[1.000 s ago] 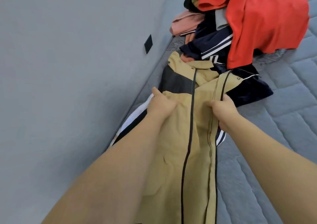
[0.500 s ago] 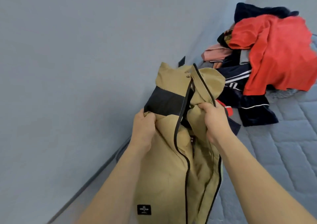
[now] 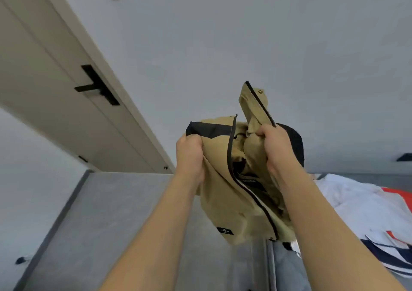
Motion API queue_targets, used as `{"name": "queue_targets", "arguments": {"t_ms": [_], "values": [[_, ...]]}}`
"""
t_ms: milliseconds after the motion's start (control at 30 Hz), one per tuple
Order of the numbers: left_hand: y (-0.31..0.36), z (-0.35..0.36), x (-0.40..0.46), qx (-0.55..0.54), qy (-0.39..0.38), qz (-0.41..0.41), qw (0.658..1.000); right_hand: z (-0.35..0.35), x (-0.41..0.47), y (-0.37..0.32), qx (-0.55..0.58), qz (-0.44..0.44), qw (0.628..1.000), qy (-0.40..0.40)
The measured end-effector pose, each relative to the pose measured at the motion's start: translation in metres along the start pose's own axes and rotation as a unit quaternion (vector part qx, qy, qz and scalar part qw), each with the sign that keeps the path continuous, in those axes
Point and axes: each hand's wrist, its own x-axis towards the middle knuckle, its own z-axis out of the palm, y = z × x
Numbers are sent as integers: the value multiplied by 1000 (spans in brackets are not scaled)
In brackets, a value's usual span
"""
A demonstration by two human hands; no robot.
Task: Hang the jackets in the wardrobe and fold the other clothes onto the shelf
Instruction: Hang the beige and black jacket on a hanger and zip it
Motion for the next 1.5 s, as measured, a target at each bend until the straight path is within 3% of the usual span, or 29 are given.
{"name": "queue_targets", "arguments": {"t_ms": [100,233,333,433,500,600,733,933,1033,1200,1300,1400,1500], "values": [[16,-88,-22,-114,81,-49,989,77,-41,5,-33,10,996,-79],[14,-200,-67,-263,134,-82,952,161,-108,35,-89,2,984,-156],[5,-271,-109,-315,201,-87,923,206,-162,68,-155,-16,973,-173],[-20,-335,-152,-354,251,-82,897,246,-214,104,-241,-24,941,-238],[-38,-372,-181,-377,270,-85,882,273,-247,126,-301,-15,902,-310],[-58,-425,-237,-378,311,-121,864,309,-303,155,-385,17,811,-440],[-82,-493,-324,-364,402,-112,833,336,-385,197,-418,59,704,-572],[-91,-573,-464,-390,515,-39,762,360,-518,254,-435,126,549,-703],[-92,-609,-522,-386,542,6,746,375,-590,275,-416,159,506,-739],[-85,-674,-595,-385,541,86,742,408,-699,298,-404,159,505,-746],[-75,-708,-619,-381,534,114,746,432,-739,301,-429,109,507,-740],[-66,-738,-629,-376,536,132,744,465,-766,298,-441,38,534,-720],[-61,-771,-631,-378,527,163,744,500,-786,298,-422,36,564,-709]]}}
